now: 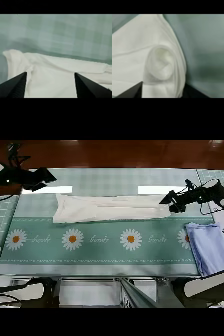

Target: Fold the shirts.

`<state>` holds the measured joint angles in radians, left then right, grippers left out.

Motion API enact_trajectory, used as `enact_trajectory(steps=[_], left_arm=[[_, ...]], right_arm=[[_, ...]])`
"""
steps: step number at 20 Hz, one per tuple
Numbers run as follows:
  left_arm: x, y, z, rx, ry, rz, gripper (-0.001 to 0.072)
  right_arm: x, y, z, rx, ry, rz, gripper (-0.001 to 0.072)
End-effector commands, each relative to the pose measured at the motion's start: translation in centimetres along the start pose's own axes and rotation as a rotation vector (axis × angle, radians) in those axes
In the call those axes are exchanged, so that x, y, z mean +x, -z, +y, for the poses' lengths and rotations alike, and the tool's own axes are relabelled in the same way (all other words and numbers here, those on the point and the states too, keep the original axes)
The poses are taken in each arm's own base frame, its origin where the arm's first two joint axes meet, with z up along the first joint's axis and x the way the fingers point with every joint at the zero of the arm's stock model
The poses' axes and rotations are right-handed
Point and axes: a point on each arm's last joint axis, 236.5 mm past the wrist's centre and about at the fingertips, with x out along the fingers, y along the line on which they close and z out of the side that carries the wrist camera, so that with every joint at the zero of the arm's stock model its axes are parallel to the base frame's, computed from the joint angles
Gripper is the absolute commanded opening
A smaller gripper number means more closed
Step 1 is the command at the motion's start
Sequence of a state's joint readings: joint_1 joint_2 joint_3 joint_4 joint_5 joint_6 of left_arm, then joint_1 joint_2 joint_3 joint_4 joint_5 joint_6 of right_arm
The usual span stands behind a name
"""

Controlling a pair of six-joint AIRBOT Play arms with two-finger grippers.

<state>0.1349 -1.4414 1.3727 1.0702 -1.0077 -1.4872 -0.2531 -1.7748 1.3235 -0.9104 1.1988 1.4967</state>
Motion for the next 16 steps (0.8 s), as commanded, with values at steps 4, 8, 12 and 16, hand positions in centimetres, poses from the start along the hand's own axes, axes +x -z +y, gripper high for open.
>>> enact_trajectory(steps=[4, 8, 12, 16], left_arm=[[0.7, 1.6, -3.8, 0.068, 0.058, 0.041, 0.0040], [0.7, 4.1, -8.4, 0.158, 0.202, 0.115, 0.0039], [3.1, 6.8, -11.9, 0.220, 0.137, 0.142, 0.0038], [7.1, 14.1, -20.2, 0.354, 0.220, 0.232, 0.0037]], right_arm=[[-2.3, 1.5, 3.0, -0.133, -0.019, 0.028, 0.0016], [-9.9, 3.8, 4.7, -0.301, 0.094, -0.151, 0.0016], [-15.4, 10.8, 7.1, -0.394, 0.064, -0.328, 0.0016], [-19.0, 17.3, 8.8, -0.414, 0.004, -0.452, 0.0016]])
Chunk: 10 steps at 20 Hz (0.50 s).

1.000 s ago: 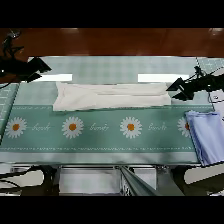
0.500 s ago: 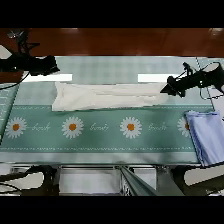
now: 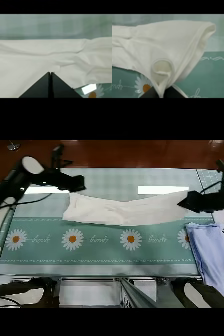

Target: Fold the shirts.

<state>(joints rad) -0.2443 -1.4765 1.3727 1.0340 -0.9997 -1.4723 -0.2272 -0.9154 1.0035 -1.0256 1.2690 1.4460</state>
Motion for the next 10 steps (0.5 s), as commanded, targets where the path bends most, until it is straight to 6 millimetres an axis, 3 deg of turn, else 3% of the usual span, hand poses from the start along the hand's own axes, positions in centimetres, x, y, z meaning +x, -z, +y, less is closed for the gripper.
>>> enact_trajectory(steps=[1, 5, 10], left_arm=[[5.7, 3.7, -7.5, 0.103, 0.050, 0.059, 0.0038], [11.9, 9.5, -16.2, 0.187, 0.129, 0.113, 0.0038], [16.4, 15.6, -23.1, 0.244, 0.194, 0.195, 0.0038]], right_arm=[[-4.7, 3.2, 2.8, -0.009, -0.023, -0.122, 0.0016], [-7.2, 4.7, 4.9, -0.022, -0.061, -0.169, 0.0016], [-7.5, 4.7, 5.7, -0.023, -0.088, -0.179, 0.0016]])
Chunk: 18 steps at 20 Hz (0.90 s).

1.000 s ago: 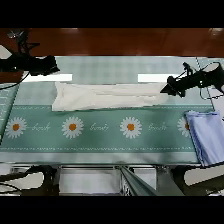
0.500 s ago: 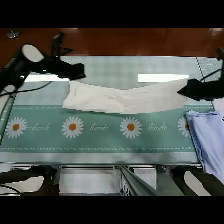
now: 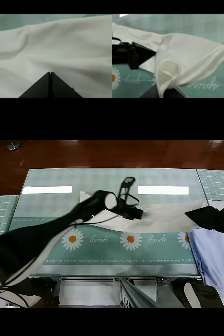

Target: Fold the shirts.

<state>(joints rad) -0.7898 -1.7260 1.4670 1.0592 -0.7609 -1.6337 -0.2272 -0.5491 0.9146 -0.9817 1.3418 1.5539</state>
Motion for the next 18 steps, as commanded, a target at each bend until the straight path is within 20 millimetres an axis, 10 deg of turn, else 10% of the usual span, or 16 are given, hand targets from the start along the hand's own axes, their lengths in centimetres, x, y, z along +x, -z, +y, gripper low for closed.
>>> enact_trajectory(steps=[1, 5, 9, 14, 18], left_arm=[[4.5, 3.1, -5.7, 0.025, 0.069, 0.054, 0.0038], [6.2, 5.4, -9.6, 0.016, 0.162, 0.117, 0.0039], [2.1, 0.4, -5.9, -0.016, 0.153, 0.098, 0.0038], [-13.0, -10.1, 7.6, -0.149, 0.007, -0.144, 0.0039], [-29.7, -12.0, 14.5, -0.126, -0.194, -0.382, 0.0039]], right_arm=[[-0.4, 0.1, 0.7, 0.003, -0.019, -0.018, 0.0016], [-0.5, -0.5, 0.9, 0.007, -0.030, -0.040, 0.0017], [-0.4, -0.9, 1.4, 0.011, -0.052, -0.056, 0.0017], [2.7, -1.3, 5.9, -0.019, -0.231, 0.012, 0.0017], [9.4, -0.8, 13.7, -0.121, -0.360, 0.144, 0.0017]])
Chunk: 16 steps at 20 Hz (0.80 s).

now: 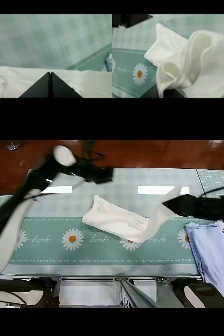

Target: Fold the shirts.

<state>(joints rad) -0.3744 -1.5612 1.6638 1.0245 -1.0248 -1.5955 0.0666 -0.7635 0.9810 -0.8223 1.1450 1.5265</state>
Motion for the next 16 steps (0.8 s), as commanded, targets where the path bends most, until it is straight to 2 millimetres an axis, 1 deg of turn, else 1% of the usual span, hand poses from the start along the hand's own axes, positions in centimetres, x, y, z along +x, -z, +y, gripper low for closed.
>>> enact_trajectory(steps=[1, 2, 3, 4, 5, 6, 8, 9, 10, 11, 12, 13, 14, 15, 16], left_arm=[[-13.2, -3.7, 5.5, 0.042, -0.165, -0.198, 0.0039], [-16.4, -3.5, 5.8, 0.043, -0.192, -0.256, 0.0039], [-18.8, -2.6, 5.9, 0.042, -0.213, -0.301, 0.0040], [-20.7, -1.4, 5.6, 0.039, -0.223, -0.344, 0.0040], [-21.9, 0.1, 5.3, 0.039, -0.227, -0.377, 0.0040], [-23.0, 1.6, 4.7, 0.042, -0.226, -0.411, 0.0040], [-24.2, 4.5, 3.9, 0.035, -0.212, -0.467, 0.0040], [-24.2, 5.7, 4.2, 0.014, -0.210, -0.485, 0.0040], [-24.0, 6.9, 4.5, -0.012, -0.207, -0.495, 0.0040], [-23.4, 7.9, 5.0, -0.024, -0.209, -0.487, 0.0040], [-22.7, 8.6, 5.6, -0.036, -0.212, -0.470, 0.0040], [-22.1, 9.1, 6.1, -0.046, -0.216, -0.451, 0.0040], [-21.5, 9.4, 6.5, -0.054, -0.220, -0.436, 0.0040], [-21.2, 9.5, 6.9, -0.060, -0.223, -0.425, 0.0040], [-20.9, 9.6, 7.1, -0.065, -0.225, -0.416, 0.0040]], right_arm=[[8.2, -0.2, 5.1, -0.067, -0.108, 0.113, 0.0017], [11.1, 0.2, 6.2, -0.082, -0.123, 0.163, 0.0017], [13.9, 0.7, 7.0, -0.097, -0.134, 0.211, 0.0017], [16.9, 1.5, 7.5, -0.105, -0.139, 0.262, 0.0017], [19.8, 2.3, 7.9, -0.112, -0.141, 0.307, 0.0017], [22.2, 3.1, 8.0, -0.115, -0.142, 0.342, 0.0017], [26.7, 4.7, 7.9, -0.101, -0.136, 0.403, 0.0017], [28.5, 5.7, 7.8, -0.085, -0.136, 0.430, 0.0017], [30.1, 6.8, 7.6, -0.061, -0.134, 0.461, 0.0035], [31.4, 7.8, 7.4, -0.048, -0.138, 0.487, 0.0336], [32.0, 7.8, 6.8, -0.045, -0.133, 0.495, 0.0635], [31.7, 6.7, 6.3, -0.036, -0.133, 0.498, 0.0626], [30.4, 5.0, 5.7, -0.030, -0.136, 0.500, 0.0626], [28.3, 2.9, 5.0, -0.033, -0.142, 0.507, 0.0626], [25.0, 0.2, 4.2, -0.044, -0.145, 0.495, 0.0625]])
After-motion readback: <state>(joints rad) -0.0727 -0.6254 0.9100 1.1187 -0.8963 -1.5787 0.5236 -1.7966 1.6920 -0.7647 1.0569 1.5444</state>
